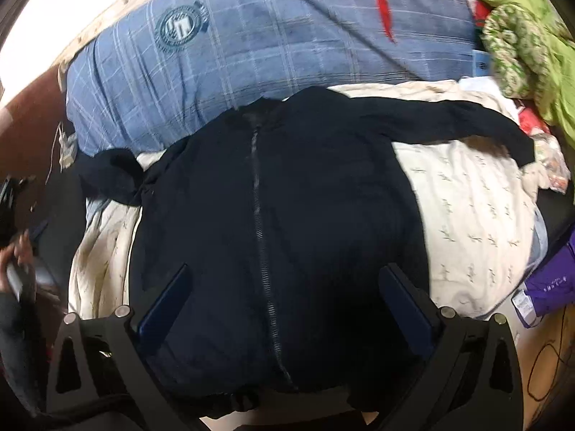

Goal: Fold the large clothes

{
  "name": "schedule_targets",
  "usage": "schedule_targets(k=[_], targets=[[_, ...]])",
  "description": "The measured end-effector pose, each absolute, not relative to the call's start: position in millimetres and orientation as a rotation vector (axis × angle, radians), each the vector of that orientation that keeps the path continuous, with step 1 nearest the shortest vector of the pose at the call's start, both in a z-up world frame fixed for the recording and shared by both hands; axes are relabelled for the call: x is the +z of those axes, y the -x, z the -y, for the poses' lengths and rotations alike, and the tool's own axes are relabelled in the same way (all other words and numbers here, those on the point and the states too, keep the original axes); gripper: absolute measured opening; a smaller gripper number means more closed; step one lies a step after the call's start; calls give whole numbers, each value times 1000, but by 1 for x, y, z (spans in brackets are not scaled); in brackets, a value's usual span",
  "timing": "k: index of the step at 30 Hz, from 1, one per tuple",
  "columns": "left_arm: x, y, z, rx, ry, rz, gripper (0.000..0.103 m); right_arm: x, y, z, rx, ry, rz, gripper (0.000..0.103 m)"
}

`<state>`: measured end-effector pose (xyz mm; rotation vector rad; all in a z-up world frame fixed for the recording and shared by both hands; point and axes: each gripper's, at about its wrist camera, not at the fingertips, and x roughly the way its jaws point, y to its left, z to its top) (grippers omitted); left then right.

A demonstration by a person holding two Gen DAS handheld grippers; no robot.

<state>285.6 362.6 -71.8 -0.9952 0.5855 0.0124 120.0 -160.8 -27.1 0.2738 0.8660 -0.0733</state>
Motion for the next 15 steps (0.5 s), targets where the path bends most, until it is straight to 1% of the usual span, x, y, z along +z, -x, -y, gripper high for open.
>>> schedule_targets(k=[5,8,9,10,11,12,13,15], targets=[[-107,-339,-375,-29,1077,-636,102,-32,-145,143,-67,-232,-889,103],[-131,-366,-383,-37,1139,-653,98,-35,-157,136,-60,-226,-910,103],[-140,-376,-388,-44,1172,-656,95,-36,-160,134,-59,-221,-914,103],[-144,-379,-390,-39,1190,-662,89,-37,-163,133,-58,-216,-916,103],[-150,-387,-395,-42,1217,-665,86,-38,-166,131,-59,-212,-920,103],[-153,-389,-398,-50,1234,-663,78,-38,-168,130,-60,-210,-925,103],[-156,-396,-399,-58,1238,-668,73,-39,-170,129,-61,-209,-927,103],[-156,-405,-400,-51,1213,-680,69,-42,-176,130,-66,-213,-937,103]])
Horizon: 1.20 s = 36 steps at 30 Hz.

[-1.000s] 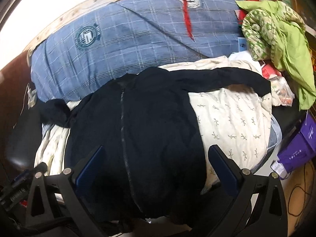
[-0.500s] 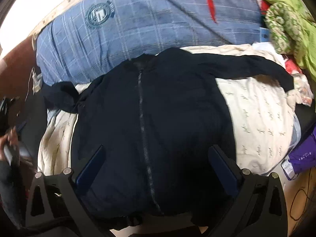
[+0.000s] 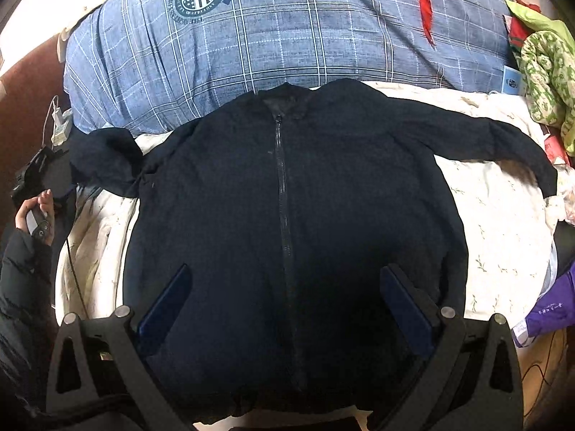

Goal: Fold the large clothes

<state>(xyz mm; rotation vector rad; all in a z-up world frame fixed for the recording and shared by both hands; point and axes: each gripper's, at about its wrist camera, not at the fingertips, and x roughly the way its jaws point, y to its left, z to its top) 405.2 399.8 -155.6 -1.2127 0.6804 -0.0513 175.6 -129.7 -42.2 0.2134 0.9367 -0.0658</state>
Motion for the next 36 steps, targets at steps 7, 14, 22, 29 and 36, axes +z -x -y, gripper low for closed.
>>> schedule_targets(k=[7,14,22,29,36], targets=[[-165,-444,-403,-45,1157,-782,26,-45,-201,112,-11,-213,-934,103],[-155,-439,-405,8,1080,-732,2,-37,-209,89,47,-185,-904,103],[-77,-393,-347,-242,865,-474,2,-29,-212,100,41,-198,-869,103],[-23,-387,-206,-523,703,-453,2,12,-218,148,-5,-272,-738,103],[-45,-360,34,-792,291,-573,6,36,-176,238,-230,-342,-615,103]])
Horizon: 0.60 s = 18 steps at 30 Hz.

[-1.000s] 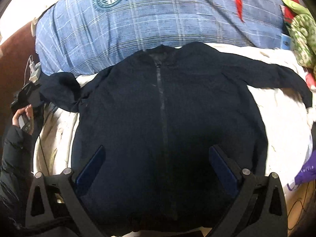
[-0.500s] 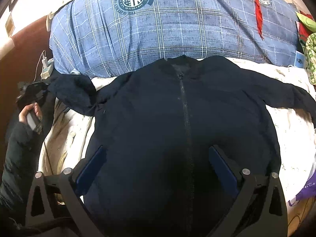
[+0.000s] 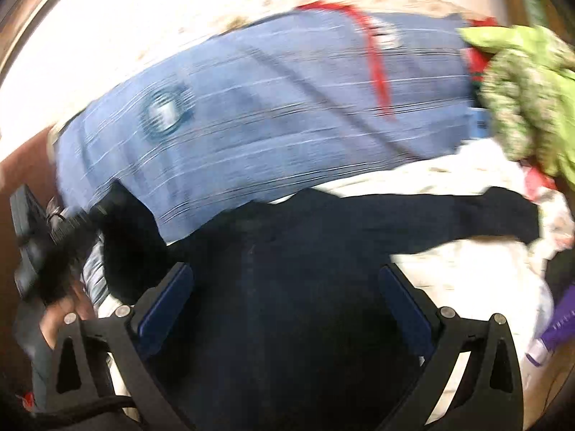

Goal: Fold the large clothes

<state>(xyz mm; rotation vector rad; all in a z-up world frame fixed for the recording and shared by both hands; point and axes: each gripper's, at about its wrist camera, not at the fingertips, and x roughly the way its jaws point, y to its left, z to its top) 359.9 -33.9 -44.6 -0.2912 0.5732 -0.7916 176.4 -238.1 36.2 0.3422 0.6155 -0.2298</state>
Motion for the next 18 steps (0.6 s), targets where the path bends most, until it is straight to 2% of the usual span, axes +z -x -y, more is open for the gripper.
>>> schedule_targets(k=[3,5,7,10,18], targets=[[-91,-329,112,-849,124,-711,24,24,-159,273,-318,-398,-640,103],[-114,-304,132,-849,42,-753,43,18,-152,292,-354,-434,-647,103],[-121,-284,127,-821,24,-744,76,12,-155,306,-353,-448,-661,103],[-110,-264,87,-690,74,-664,101,0,-177,310,-261,-454,-689,103],[-101,-288,-53,-269,310,-716,103,-97,-281,339,-113,-712,-916,103]])
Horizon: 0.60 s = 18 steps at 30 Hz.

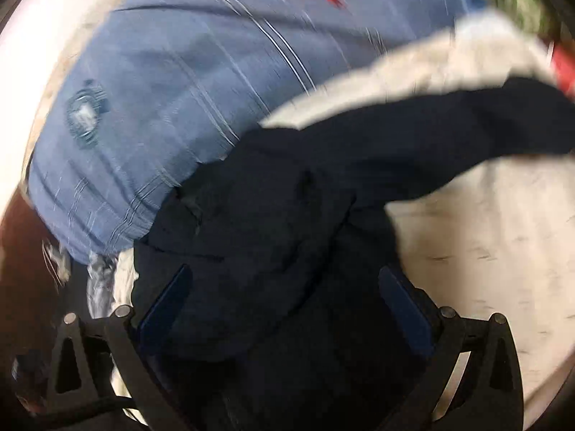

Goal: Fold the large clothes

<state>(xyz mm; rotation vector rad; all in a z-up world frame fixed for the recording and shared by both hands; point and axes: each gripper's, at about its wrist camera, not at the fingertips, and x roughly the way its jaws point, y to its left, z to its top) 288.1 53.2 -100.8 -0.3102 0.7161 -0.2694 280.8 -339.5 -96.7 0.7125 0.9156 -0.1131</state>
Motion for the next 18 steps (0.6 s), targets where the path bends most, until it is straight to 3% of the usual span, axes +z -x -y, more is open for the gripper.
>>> schedule_targets(k=[6,7,8,9,10,14,18], targets=[[-118,-325,-114,-153,574,-780,102,-146,-325,349,-109,-780,-1058,103],[-120,-330,-118,-132,577,-785,102,-147,-327,349,-100,-779,-1045,99],[-120,-335,-118,-110,572,-797,102,-144,-331,347,-76,-767,-1038,87],[-120,-341,-116,-102,568,-805,102,-141,-334,345,-49,-766,-1043,33],[-119,-343,-114,-98,567,-810,102,-139,-337,344,5,-794,-1039,20],[-120,-350,-106,-111,574,-824,102,-128,-332,347,43,-794,-1007,17],[-116,-362,-87,-143,537,-821,102,-90,-311,368,67,-812,-862,17]])
